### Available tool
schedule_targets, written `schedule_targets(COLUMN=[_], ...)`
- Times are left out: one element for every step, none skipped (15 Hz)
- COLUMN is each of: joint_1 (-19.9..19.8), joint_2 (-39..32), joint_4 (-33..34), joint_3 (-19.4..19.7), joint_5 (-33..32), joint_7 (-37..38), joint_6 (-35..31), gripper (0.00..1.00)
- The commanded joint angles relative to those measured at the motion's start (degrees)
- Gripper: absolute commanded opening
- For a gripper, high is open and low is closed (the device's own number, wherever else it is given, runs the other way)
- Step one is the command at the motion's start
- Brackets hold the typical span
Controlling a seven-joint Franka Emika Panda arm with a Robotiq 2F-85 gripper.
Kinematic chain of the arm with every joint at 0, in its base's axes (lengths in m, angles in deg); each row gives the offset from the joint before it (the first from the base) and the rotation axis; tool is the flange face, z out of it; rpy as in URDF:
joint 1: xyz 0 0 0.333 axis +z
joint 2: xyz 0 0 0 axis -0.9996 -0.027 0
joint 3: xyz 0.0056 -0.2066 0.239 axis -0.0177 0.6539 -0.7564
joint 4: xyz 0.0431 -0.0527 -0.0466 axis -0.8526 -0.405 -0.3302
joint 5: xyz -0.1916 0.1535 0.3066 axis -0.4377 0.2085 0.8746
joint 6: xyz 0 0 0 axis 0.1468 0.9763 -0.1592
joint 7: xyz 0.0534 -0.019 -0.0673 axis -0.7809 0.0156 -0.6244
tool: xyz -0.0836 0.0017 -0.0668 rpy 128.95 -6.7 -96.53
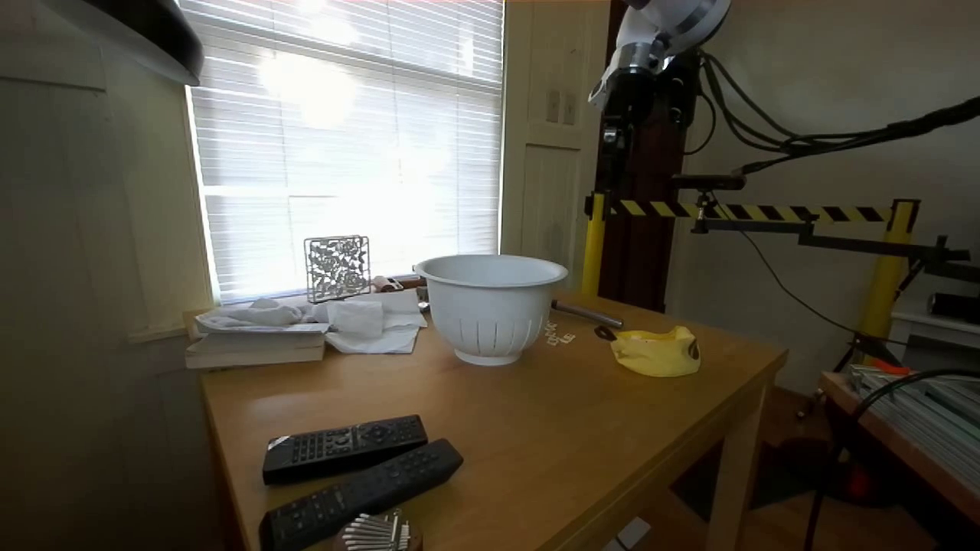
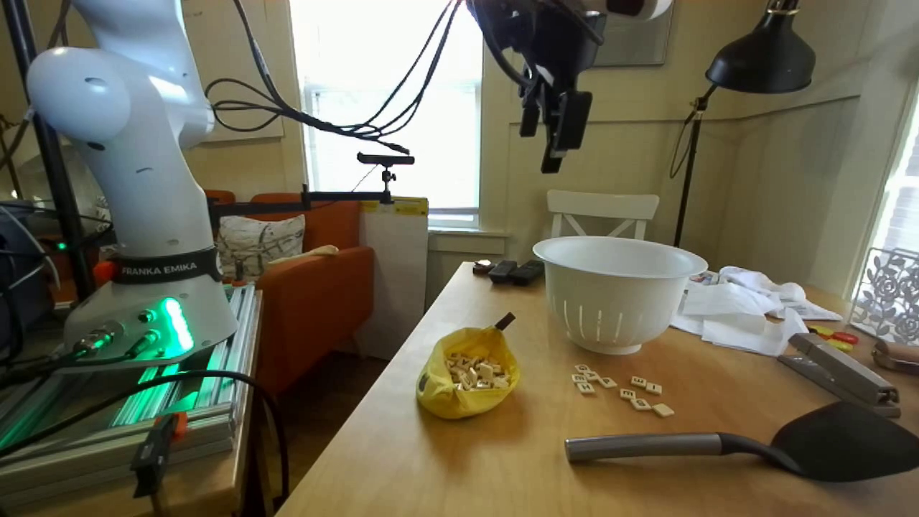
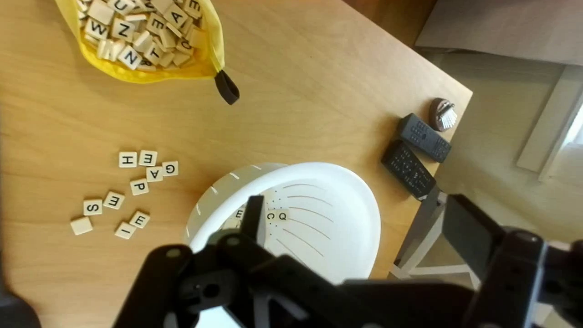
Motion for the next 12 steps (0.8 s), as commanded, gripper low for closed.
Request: schedule_targets(joint_1=[-7.4, -9.6, -11.9, -14.1, -16.0, -17.9, -19.6, -21.0, -22.5, -24.0, -25.4, -26.5], joint_2=[-10.9, -13.6, -16.1, -18.7, -21.1, -23.8, -26.4, -29.1, -31.5, -33.8, -36.2, -38.3], joint_4=[10.8, 14.0, 16.7, 19.3, 21.4, 23.8, 25.9, 27.7, 29.7, 31.5, 33.5, 35.4], joint_3=[-1.4, -1.8, -2.3, -3.0, -3.7, -4.6, -5.4, -6.4, -7.6, -8.8, -10.1, -11.2], joint_5=[9.1, 11.1, 12.8, 13.9, 15.0, 15.5, 15.7, 15.4, 14.9, 14.4, 13.9, 13.6], joint_7=[-2.7, -3.0, -4.1, -4.8, -5.4, -6.8, -8.3, -10.0, -11.3, -11.9, -12.5, -12.8], joint_6=[6.8, 8.7, 9.7, 10.7, 9.9, 9.7, 8.5, 7.4, 6.1, 5.4, 4.5, 3.7], gripper=[1.00, 1.00, 1.00, 1.00, 1.00, 1.00, 1.00, 1.00, 1.00, 1.00, 1.00, 1.00])
